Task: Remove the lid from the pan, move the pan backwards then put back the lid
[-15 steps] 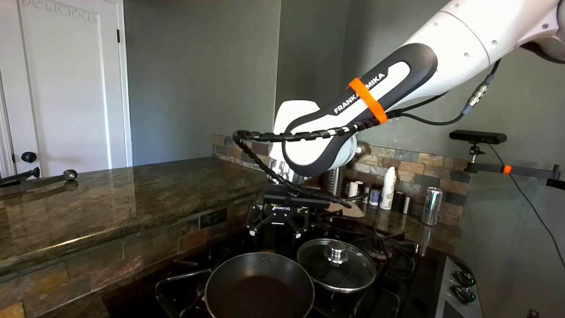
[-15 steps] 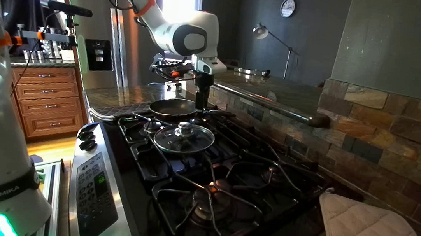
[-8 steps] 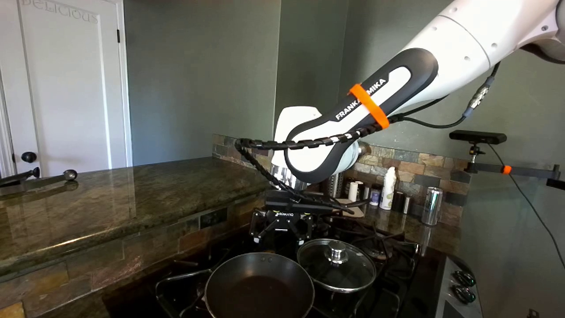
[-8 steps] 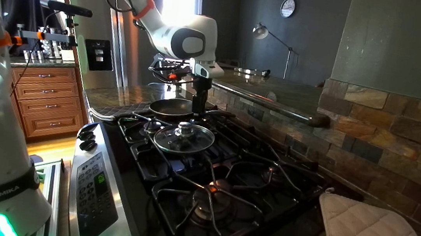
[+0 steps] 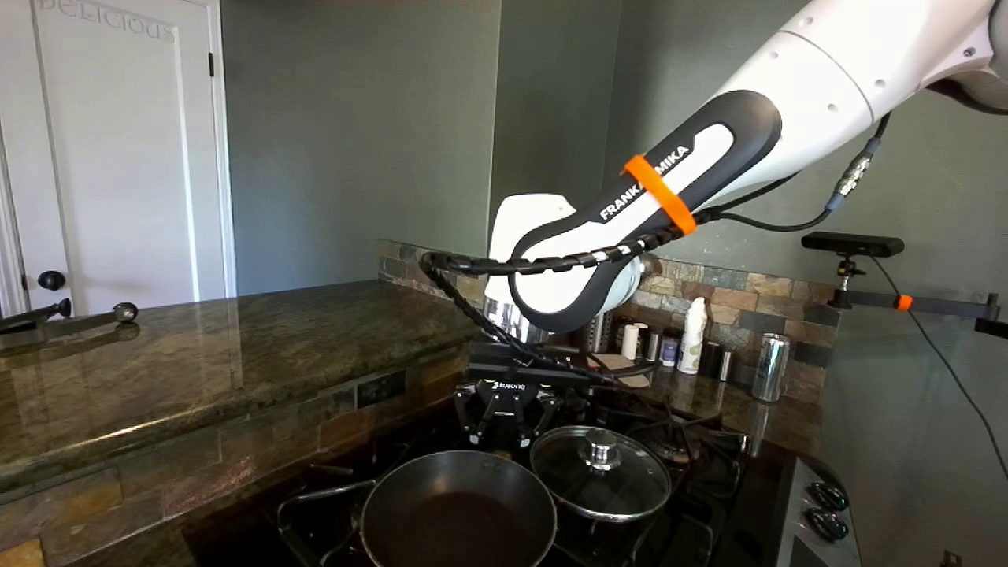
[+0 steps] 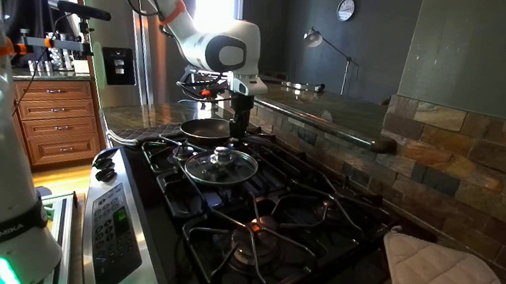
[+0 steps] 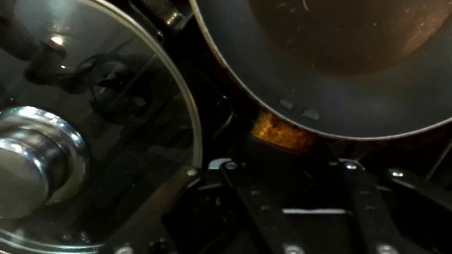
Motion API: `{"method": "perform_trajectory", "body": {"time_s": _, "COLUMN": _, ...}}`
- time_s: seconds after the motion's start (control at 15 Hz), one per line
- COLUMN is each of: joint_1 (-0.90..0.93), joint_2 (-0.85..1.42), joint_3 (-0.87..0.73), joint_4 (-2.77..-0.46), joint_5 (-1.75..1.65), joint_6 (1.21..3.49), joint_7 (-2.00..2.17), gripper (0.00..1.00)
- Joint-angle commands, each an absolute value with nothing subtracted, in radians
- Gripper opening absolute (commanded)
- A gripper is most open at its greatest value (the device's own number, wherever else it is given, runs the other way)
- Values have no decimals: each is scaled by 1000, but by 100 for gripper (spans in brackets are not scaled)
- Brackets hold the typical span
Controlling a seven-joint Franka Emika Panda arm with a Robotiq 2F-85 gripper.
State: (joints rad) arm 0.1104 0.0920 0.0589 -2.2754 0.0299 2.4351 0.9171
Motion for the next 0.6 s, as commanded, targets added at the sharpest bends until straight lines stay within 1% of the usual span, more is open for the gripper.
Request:
{"method": "perform_trajectory", "body": {"time_s": 0.0, "joint_1": 116, "joint_2": 94, "joint_3": 53, "joint_4": -2282, "joint_5": -7, "joint_6": 2439, "joint_7": 990, "gripper": 22}}
{"method": "perform_trajectory", "body": {"time_s": 0.53, "joint_1": 106, "joint_2": 131, "joint_3": 28, "joint_4": -2229, "joint_5": -12, "joint_6": 2476, "joint_7": 1172, "gripper": 22}}
